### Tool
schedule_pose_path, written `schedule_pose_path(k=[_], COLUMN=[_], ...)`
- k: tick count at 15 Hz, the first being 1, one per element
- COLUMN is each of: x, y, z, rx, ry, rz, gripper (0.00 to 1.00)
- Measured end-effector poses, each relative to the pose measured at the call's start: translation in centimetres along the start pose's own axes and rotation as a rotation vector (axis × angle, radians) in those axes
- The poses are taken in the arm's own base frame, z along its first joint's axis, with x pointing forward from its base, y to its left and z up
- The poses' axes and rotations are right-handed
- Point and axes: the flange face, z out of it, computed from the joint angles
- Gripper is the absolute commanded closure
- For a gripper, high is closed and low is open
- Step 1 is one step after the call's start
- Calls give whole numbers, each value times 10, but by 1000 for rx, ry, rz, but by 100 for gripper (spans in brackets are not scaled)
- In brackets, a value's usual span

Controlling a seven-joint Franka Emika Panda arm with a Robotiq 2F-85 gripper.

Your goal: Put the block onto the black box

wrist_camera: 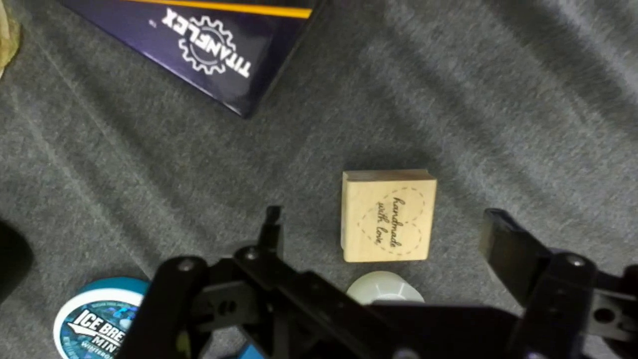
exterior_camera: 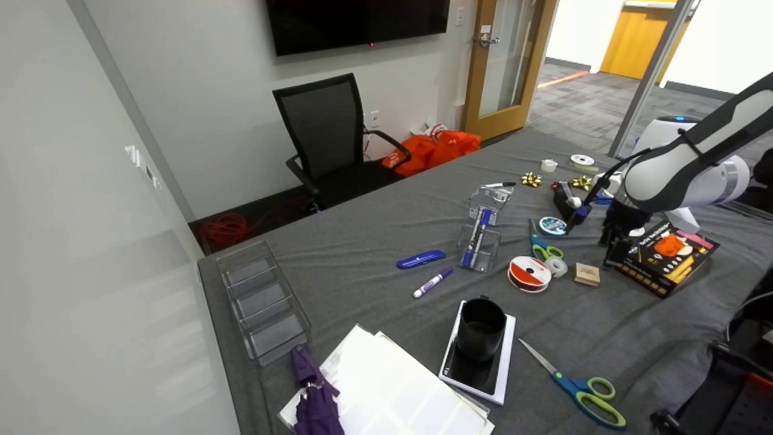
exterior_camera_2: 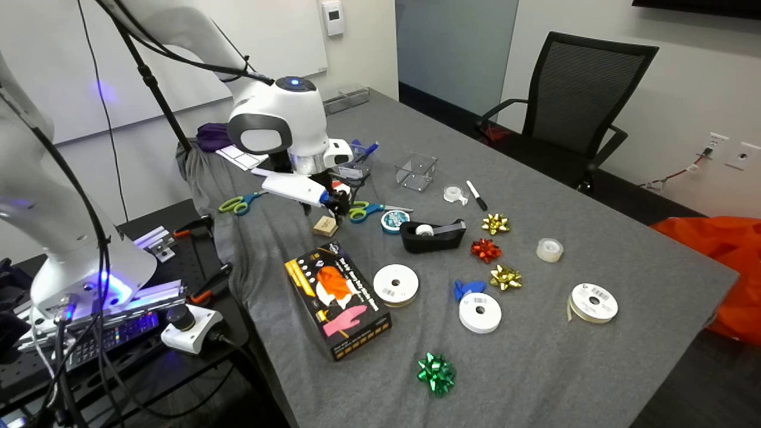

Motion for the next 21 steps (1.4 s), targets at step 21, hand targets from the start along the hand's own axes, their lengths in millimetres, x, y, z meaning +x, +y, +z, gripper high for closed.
schedule_pose_path(k=[21], x=[18], y=[-21], z=[47], rx=[-21], ry=[-15], rz=[-23], gripper=[26])
